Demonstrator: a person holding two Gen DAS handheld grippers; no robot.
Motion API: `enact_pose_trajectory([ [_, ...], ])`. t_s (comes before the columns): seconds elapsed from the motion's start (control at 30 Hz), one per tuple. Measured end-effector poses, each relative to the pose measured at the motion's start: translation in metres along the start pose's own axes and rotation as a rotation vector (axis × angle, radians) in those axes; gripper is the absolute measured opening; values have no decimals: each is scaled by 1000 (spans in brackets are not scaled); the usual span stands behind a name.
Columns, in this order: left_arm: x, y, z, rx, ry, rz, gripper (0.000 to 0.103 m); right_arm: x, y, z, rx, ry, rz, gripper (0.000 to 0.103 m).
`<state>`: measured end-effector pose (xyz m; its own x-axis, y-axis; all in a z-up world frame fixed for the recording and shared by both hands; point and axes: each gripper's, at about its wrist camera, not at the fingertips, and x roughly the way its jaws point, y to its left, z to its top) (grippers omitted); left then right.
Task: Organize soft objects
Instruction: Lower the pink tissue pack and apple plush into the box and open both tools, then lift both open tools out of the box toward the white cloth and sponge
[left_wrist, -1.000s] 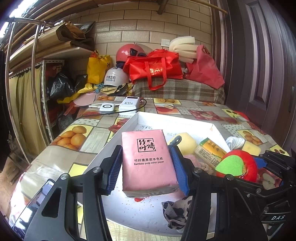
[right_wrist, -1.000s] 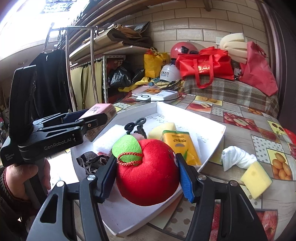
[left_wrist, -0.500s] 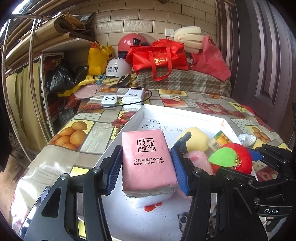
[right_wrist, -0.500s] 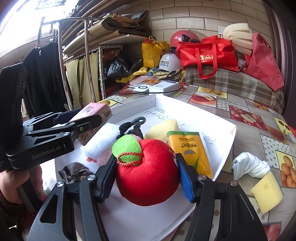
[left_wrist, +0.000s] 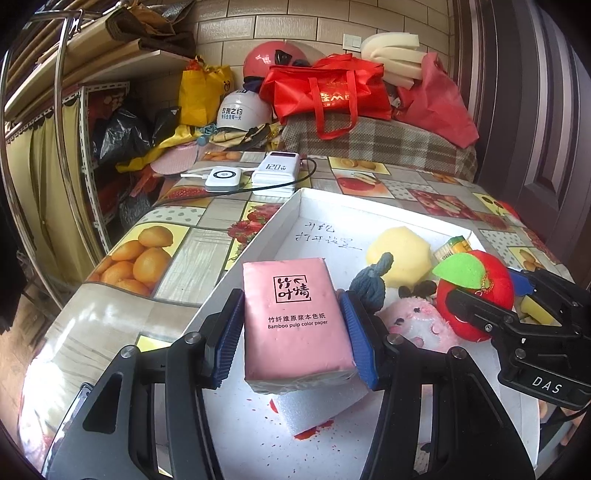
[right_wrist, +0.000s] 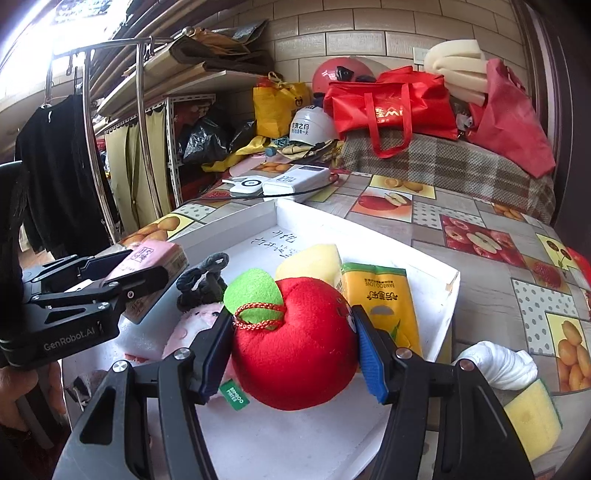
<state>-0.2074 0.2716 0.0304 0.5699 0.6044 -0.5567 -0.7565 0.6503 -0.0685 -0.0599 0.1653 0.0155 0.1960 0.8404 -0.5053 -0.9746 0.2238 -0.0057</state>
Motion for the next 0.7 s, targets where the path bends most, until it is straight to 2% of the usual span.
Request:
enact_pose_trajectory([
  [0.07,-1,-1,1,6,-9,17,54,-2,2,-1,-10,-8,-7,66],
  [0.1,-2,-2,0,11,-17,38,55,-3,3,-1,-13,-12,-9,71],
  [0.13,-3,-4,0,17,-25,61,63,-4,4,0,-15,-19,-16,82],
  [0.17,-5,-6,0,26,-39,81,72,-6,5,-1,-17,-29,-22,83],
  [0.2,-8,-8,0,37,-55,91,91,-7,5,0,-16,-37,-24,83],
  [0.23,-11,-10,-1,49,-75,104,98,-9,4,0,-15,-45,-26,83],
  [0.37,-20,-14,-3,78,-130,132,101,-11,3,0,-8,-61,-40,84],
  [0.7,-22,-9,-2,50,-132,128,103,-14,5,1,-19,-83,-51,86],
])
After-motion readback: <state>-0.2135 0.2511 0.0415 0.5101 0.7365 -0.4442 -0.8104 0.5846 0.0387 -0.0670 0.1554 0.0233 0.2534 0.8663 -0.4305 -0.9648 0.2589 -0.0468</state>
